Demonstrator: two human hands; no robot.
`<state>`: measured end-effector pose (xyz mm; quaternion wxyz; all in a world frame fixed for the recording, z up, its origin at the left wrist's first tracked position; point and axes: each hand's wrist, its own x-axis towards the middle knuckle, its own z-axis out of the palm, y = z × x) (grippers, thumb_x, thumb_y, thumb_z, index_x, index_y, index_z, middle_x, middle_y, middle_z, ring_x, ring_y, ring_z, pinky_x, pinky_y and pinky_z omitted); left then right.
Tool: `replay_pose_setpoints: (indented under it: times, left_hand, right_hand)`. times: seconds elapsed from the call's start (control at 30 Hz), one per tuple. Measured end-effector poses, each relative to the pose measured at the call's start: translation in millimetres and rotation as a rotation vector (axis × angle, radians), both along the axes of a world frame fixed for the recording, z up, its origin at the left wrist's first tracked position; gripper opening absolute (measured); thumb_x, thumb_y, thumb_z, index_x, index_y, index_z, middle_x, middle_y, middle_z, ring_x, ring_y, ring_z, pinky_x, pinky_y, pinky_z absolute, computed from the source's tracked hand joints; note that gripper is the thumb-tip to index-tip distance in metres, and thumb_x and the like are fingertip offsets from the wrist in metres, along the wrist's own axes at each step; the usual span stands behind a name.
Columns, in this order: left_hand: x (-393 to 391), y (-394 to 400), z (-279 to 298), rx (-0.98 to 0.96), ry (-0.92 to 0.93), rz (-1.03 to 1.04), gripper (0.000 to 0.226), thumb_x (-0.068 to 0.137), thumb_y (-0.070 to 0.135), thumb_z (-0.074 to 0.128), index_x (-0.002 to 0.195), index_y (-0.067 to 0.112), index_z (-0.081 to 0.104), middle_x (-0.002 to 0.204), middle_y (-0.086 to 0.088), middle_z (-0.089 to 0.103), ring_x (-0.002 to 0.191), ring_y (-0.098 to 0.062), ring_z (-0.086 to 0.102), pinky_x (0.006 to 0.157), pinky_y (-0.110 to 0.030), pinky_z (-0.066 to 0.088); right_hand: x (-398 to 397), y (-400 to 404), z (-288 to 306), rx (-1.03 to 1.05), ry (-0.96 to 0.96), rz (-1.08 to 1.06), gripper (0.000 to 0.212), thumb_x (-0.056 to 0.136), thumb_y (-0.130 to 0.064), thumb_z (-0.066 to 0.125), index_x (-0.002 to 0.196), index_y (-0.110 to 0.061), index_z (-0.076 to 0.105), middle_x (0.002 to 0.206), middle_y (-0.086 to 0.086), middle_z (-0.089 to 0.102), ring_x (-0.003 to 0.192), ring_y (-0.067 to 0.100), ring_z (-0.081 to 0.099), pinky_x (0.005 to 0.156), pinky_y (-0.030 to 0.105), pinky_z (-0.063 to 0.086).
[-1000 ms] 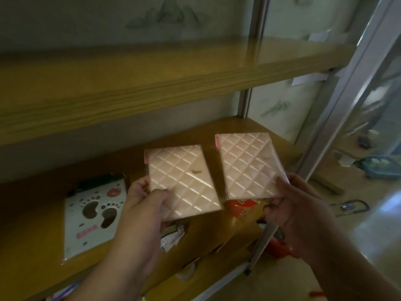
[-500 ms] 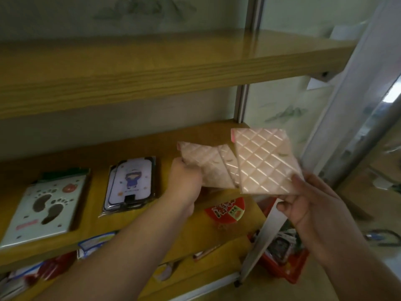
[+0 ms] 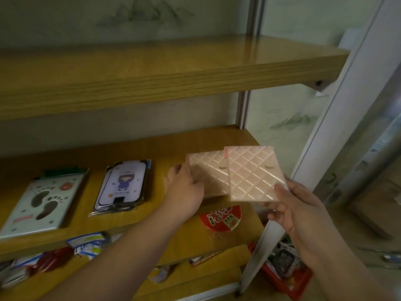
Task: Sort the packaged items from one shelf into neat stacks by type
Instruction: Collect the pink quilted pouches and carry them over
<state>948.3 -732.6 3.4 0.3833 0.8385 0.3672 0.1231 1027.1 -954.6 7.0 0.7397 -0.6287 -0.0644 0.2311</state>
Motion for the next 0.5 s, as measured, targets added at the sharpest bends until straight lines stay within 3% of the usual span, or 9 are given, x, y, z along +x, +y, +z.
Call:
replay_pose_setpoints:
  times: [0.2, 0.4, 0.5]
  left_hand:
    - [-31, -2, -1, 0.075, -0.018, -0.018, 0.057, 0.096, 0.032, 0.055, 0.15, 0.031, 0.035, 0.156, 0.004, 0.026, 0.141, -0.02, 0.019, 0.111, -0.036, 0.024]
    - [-55, 0, 5, 0.094, -0.075, 0.038, 0.058, 0.098, 0.031, 0.055, 0.152, 0.029, 0.033, 0.158, 0.004, 0.027, 0.145, -0.018, 0.019, 0.109, -0.03, 0.022]
    - [-64, 3, 7, 0.128, -0.12, 0.028, 0.056, 0.099, 0.029, 0.054, 0.151, 0.029, 0.034, 0.155, 0.006, 0.03, 0.143, -0.015, 0.021, 0.103, -0.023, 0.018]
  right_hand:
    - [24, 34, -12, -0.112, -0.058, 0.086, 0.02, 0.097, -0.027, 0.06, 0.115, -0.018, 0.065, 0.095, 0.005, 0.078, 0.085, 0.022, 0.075, 0.061, 0.026, 0.055]
    - [42, 79, -15, -0.198, -0.134, 0.179, 0.019, 0.098, -0.03, 0.06, 0.113, -0.022, 0.066, 0.093, 0.007, 0.077, 0.078, 0.027, 0.071, 0.062, 0.03, 0.052]
    - [40, 89, -16, -0.35, -0.284, 0.156, 0.018, 0.095, -0.036, 0.061, 0.108, -0.025, 0.066, 0.085, -0.003, 0.077, 0.073, 0.016, 0.074, 0.057, 0.031, 0.055]
